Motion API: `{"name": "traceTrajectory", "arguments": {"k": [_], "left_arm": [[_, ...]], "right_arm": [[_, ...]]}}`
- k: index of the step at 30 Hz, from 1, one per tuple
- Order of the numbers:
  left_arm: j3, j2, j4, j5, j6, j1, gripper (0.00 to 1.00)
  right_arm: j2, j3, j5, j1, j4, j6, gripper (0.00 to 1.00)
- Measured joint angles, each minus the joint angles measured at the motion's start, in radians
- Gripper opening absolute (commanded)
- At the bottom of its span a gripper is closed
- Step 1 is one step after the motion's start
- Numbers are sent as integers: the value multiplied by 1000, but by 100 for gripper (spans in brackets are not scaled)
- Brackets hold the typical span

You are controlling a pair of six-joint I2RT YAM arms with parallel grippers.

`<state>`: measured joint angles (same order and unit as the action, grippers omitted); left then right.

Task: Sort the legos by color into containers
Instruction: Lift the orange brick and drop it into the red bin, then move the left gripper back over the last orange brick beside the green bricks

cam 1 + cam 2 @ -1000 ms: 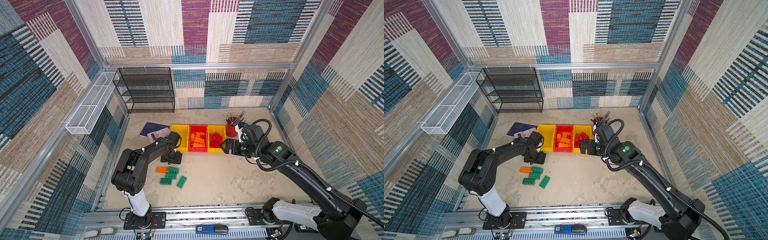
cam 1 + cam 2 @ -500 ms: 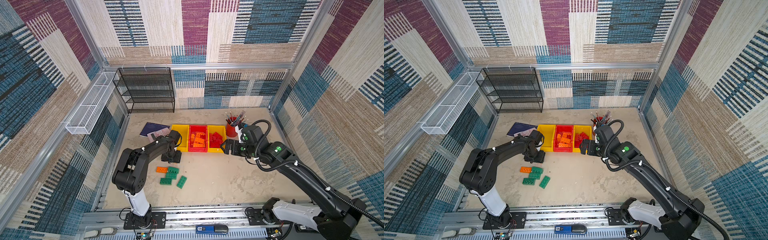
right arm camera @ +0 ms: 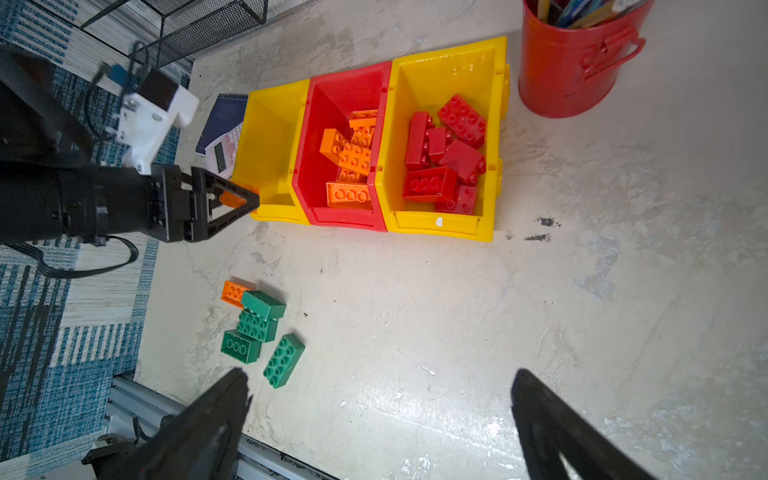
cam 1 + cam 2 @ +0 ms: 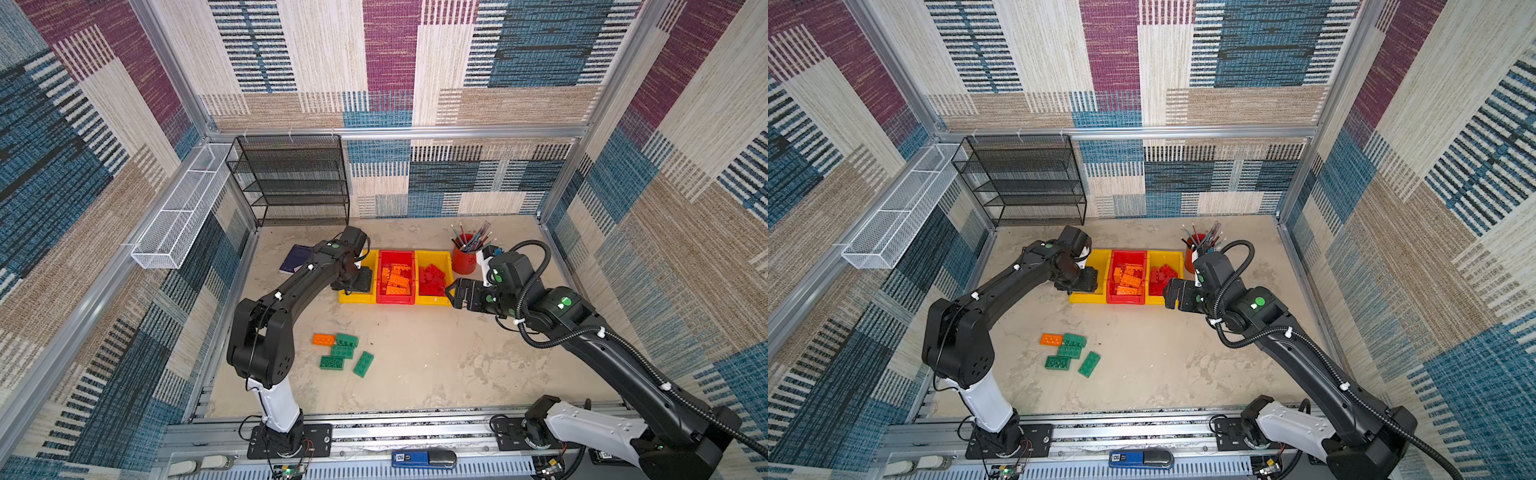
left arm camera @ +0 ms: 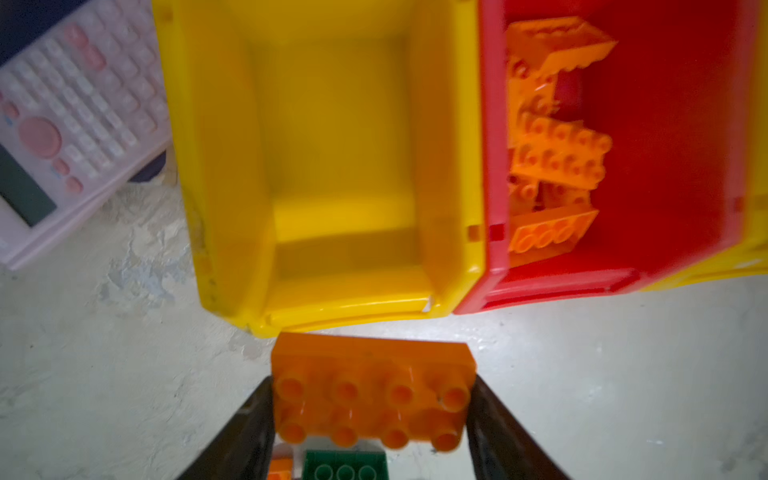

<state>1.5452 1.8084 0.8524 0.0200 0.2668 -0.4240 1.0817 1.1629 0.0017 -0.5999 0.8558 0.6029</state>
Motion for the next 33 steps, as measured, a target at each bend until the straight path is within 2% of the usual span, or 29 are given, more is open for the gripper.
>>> {"name": "traceTrajectory", "arguments": {"k": [9,14,21,24,29,33], "left_arm": [[413,249,128,8,-2,-135,61],[561,368,191,27,-6,-146,62],[725,484,240,27,-6,-148,80],[769,519,256,16,-5,-148,86],[782,518,266,1,-4,-148,87],[703,446,268,37,0,-148,87]], "right_arm": [[-42,-11,24,4,35,19,99],[-64,-10,47,5,56,29,100],[-86,-8,63,6,92,45,100],[-87,-2,70,6,101,48,100],[-86,10,85,6,110,51,100],[-74,11,84,6,109,49,100]]}}
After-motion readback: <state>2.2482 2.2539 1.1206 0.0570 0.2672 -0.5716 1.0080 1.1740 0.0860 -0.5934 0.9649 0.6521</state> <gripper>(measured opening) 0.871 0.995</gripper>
